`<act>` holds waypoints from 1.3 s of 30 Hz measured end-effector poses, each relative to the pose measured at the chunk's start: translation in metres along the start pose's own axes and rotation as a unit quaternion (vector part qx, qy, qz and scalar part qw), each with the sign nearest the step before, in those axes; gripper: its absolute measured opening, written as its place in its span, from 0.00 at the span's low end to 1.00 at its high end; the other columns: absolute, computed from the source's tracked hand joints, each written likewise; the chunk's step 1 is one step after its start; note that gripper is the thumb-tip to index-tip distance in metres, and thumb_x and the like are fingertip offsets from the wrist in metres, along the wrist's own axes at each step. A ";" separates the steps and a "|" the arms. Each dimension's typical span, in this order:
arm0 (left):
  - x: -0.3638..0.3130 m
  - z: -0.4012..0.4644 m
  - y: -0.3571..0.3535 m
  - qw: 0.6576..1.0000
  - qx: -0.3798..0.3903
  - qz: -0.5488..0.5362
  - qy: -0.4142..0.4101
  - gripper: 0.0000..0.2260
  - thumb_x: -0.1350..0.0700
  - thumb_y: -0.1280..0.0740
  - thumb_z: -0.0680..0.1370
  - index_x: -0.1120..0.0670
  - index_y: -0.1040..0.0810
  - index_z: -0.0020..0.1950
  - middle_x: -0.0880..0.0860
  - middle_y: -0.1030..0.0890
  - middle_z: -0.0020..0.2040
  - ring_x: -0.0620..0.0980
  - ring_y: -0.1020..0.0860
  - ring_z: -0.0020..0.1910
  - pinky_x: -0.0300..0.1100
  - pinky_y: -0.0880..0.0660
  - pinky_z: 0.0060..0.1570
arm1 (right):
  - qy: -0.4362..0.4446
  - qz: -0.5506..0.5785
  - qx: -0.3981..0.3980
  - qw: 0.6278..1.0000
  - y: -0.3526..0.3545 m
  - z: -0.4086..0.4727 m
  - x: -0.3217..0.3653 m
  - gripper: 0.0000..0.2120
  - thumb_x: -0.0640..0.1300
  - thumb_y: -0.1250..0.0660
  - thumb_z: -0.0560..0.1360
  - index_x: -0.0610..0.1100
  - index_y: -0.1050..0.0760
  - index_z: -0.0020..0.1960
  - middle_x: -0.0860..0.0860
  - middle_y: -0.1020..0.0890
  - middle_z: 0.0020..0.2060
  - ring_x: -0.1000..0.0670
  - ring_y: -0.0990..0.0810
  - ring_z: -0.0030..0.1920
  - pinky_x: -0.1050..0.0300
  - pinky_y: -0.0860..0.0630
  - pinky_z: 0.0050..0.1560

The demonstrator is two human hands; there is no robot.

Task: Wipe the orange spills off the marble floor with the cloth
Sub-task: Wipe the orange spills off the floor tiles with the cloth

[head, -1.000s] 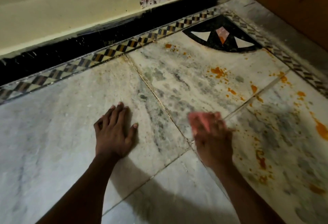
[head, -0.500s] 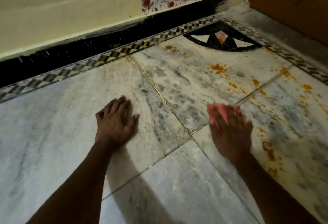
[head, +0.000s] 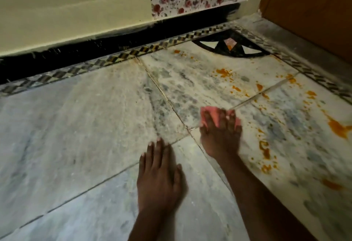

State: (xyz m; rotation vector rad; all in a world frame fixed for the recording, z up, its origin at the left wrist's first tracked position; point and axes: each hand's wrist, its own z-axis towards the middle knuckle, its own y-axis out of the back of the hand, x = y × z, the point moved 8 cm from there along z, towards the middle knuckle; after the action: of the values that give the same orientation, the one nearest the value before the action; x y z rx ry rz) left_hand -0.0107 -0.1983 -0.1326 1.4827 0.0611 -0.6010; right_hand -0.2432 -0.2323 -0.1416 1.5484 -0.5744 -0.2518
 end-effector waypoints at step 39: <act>-0.097 -0.101 -0.035 0.997 0.057 0.006 -0.060 0.36 0.37 0.44 0.81 0.50 0.45 0.86 0.53 0.51 0.87 0.54 0.52 0.86 0.55 0.50 0.83 | -0.026 0.007 -0.001 1.000 0.015 -0.096 -0.118 0.30 0.64 0.55 0.82 0.67 0.48 0.84 0.48 0.49 0.87 0.37 0.58 0.86 0.28 0.54 0.82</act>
State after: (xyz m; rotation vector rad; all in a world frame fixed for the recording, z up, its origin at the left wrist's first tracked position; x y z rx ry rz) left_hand -0.0750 -0.0695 -0.1376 1.5530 -0.0769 -0.6912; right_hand -0.2978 -0.0897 -0.1423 1.5381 -0.6265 -0.2830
